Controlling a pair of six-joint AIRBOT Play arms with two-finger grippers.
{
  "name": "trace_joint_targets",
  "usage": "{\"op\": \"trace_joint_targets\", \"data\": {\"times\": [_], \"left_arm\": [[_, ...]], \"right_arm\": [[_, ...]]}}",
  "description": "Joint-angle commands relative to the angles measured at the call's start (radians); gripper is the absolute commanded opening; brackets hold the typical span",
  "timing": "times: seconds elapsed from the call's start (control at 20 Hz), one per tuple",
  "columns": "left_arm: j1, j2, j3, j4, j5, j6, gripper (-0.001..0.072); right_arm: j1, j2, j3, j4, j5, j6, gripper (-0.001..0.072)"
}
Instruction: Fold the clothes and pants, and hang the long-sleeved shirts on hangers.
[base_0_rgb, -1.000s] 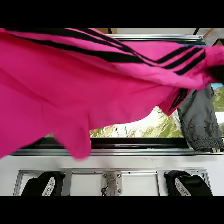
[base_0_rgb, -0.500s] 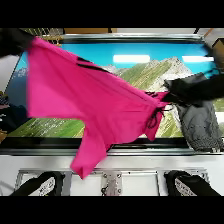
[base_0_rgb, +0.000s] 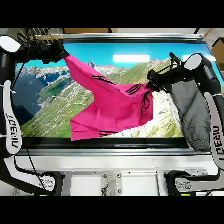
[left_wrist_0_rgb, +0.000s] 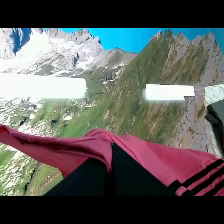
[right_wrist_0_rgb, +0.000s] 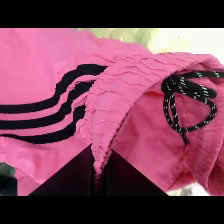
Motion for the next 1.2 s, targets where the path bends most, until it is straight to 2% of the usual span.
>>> {"op": "trace_joint_targets", "data": {"times": [0.0,0.15,0.3,0.55,0.7,0.9,1.15], "left_arm": [[0.009,-0.031,0.048,0.011,-0.045,-0.009,0.0003],[0.009,0.111,-0.101,0.116,-0.057,-0.017,0.0004],[-0.028,0.308,-0.412,0.205,-0.006,-0.017,0.0004],[-0.108,0.530,-0.949,0.211,0.145,-0.017,0.0004],[-0.156,0.607,-1.189,0.211,0.263,-0.017,0.0004],[-0.161,0.630,-1.347,0.202,0.404,-0.022,0.0005],[-0.161,0.630,-1.377,0.205,0.415,-0.024,0.0005]], "right_arm": [[-0.018,-0.016,0.015,-0.005,-0.060,-0.074,0.0026],[0.004,0.046,0.007,-0.159,0.028,-0.098,0.0026],[0.053,0.129,-0.082,-0.332,0.069,-0.098,0.0026],[0.065,0.231,-0.356,-0.375,0.019,-0.097,0.0026],[0.066,0.243,-0.478,-0.374,-0.022,-0.097,0.0027],[0.081,0.243,-0.576,-0.368,-0.101,-0.093,0.0027],[0.093,0.241,-0.608,-0.360,-0.111,-0.093,0.0028]]}}
